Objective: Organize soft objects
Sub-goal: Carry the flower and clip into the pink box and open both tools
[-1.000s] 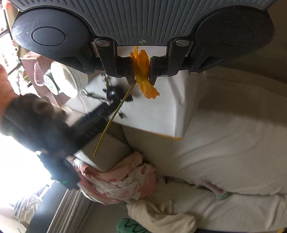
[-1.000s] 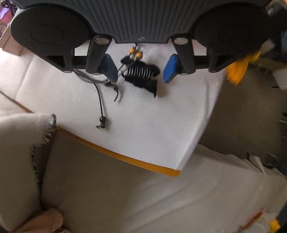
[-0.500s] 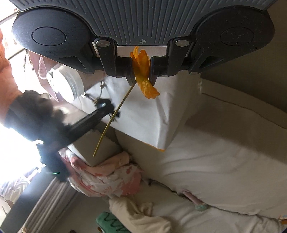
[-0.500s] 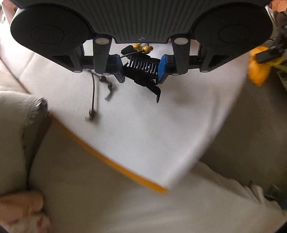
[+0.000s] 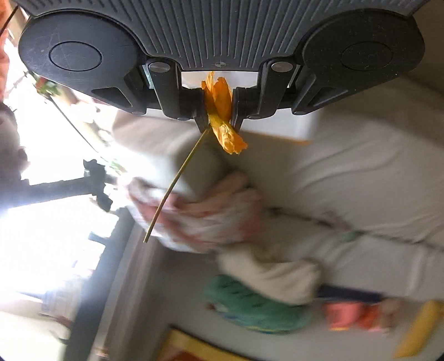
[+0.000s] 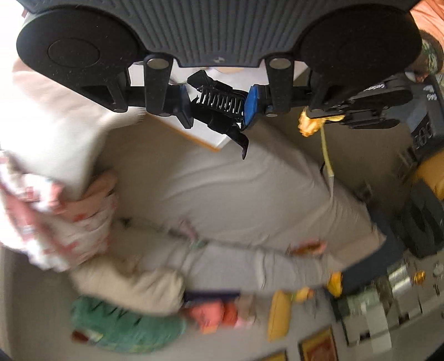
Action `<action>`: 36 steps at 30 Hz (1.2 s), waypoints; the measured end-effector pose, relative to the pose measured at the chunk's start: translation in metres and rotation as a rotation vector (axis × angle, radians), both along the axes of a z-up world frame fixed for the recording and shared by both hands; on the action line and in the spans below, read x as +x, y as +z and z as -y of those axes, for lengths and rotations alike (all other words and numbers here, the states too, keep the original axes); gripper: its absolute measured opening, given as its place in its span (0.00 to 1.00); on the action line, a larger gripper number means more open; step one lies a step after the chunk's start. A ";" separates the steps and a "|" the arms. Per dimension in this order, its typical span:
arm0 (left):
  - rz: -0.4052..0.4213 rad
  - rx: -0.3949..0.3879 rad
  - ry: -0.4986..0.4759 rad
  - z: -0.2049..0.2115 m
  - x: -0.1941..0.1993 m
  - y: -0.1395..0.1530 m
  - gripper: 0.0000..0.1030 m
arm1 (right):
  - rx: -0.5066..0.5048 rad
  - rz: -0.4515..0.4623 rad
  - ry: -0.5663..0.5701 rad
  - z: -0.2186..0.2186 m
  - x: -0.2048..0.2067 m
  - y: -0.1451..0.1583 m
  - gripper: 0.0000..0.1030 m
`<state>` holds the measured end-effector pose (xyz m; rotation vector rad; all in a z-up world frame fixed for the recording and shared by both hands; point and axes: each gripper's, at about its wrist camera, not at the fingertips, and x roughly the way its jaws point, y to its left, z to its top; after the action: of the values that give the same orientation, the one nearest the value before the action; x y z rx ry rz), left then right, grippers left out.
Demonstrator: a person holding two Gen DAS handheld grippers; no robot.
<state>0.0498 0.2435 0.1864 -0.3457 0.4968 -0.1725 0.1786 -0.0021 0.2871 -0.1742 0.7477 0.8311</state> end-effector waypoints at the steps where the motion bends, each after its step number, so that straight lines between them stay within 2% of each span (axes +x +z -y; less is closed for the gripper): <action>1: 0.006 0.005 -0.043 0.017 0.009 0.007 0.19 | 0.017 0.018 -0.020 0.021 -0.004 0.006 0.37; 4: 0.003 0.017 -0.174 0.073 0.043 0.018 0.20 | 0.070 0.047 -0.108 0.081 -0.011 0.015 0.37; 7: -0.070 -0.017 -0.303 0.130 0.085 0.014 0.20 | 0.089 0.042 -0.220 0.138 -0.009 0.005 0.37; 10: -0.168 -0.103 -0.400 0.180 0.129 -0.010 0.22 | 0.086 0.003 -0.340 0.190 0.001 -0.019 0.37; 12: -0.235 -0.123 -0.426 0.210 0.153 -0.033 0.23 | 0.065 -0.016 -0.420 0.211 0.007 -0.042 0.37; 16: -0.394 -0.049 -0.435 0.263 0.184 -0.086 0.23 | 0.010 -0.037 -0.518 0.242 0.010 -0.080 0.37; 18: -0.429 0.018 -0.439 0.278 0.187 -0.106 0.24 | 0.008 -0.058 -0.537 0.247 0.010 -0.093 0.37; 20: -0.398 0.070 -0.434 0.286 0.184 -0.112 0.26 | 0.007 -0.063 -0.545 0.248 0.007 -0.105 0.37; 23: -0.238 0.116 -0.410 0.286 0.179 -0.094 0.26 | 0.002 -0.051 -0.547 0.248 0.005 -0.112 0.37; 25: -0.160 0.107 -0.395 0.282 0.181 -0.075 0.26 | 0.006 -0.040 -0.546 0.245 0.005 -0.112 0.37; 28: -0.088 0.060 -0.371 0.275 0.184 -0.058 0.26 | 0.021 -0.037 -0.550 0.249 0.009 -0.114 0.37; 30: -0.054 0.081 -0.359 0.276 0.186 -0.051 0.26 | 0.026 -0.026 -0.553 0.248 0.014 -0.117 0.37; 32: -0.069 0.178 -0.364 0.285 0.188 -0.055 0.26 | 0.026 -0.018 -0.555 0.249 0.013 -0.118 0.37; 36: -0.230 0.397 -0.439 0.319 0.195 -0.100 0.26 | 0.012 -0.012 -0.572 0.250 0.015 -0.122 0.37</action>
<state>0.2443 -0.0759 0.0862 0.1395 0.8159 -0.4545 0.1934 -0.2519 0.1656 0.0577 0.7521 0.2924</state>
